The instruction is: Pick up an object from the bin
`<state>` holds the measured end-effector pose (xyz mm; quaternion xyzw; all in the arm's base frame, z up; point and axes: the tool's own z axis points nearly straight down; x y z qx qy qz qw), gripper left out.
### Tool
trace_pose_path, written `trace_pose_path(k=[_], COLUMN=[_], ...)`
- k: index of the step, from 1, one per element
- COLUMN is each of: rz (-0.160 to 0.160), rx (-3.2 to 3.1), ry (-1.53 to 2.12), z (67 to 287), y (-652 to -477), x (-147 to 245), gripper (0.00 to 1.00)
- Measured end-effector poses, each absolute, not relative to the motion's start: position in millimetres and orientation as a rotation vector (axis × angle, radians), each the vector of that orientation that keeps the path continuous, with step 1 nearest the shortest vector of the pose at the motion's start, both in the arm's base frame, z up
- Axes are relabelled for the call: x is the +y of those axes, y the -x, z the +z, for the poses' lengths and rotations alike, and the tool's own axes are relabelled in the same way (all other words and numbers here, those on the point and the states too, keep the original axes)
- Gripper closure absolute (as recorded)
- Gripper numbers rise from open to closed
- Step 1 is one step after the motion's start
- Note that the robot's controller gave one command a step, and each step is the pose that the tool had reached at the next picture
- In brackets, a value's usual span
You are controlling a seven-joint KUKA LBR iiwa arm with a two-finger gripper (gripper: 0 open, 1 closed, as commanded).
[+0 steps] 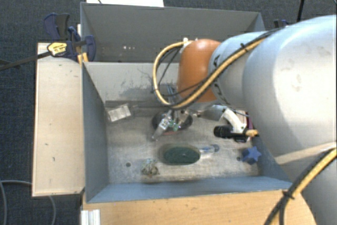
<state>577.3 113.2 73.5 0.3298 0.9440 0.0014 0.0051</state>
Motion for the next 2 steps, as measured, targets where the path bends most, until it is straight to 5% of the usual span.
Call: trace_pose_path(k=[1, 2], rz=[0.007, 0.004], rx=[2.957, 2.965], ry=[-1.032, -1.029], z=[74, 103], y=[-577.3, -578.3], x=[114, 114], gripper=[1.00, 1.00])
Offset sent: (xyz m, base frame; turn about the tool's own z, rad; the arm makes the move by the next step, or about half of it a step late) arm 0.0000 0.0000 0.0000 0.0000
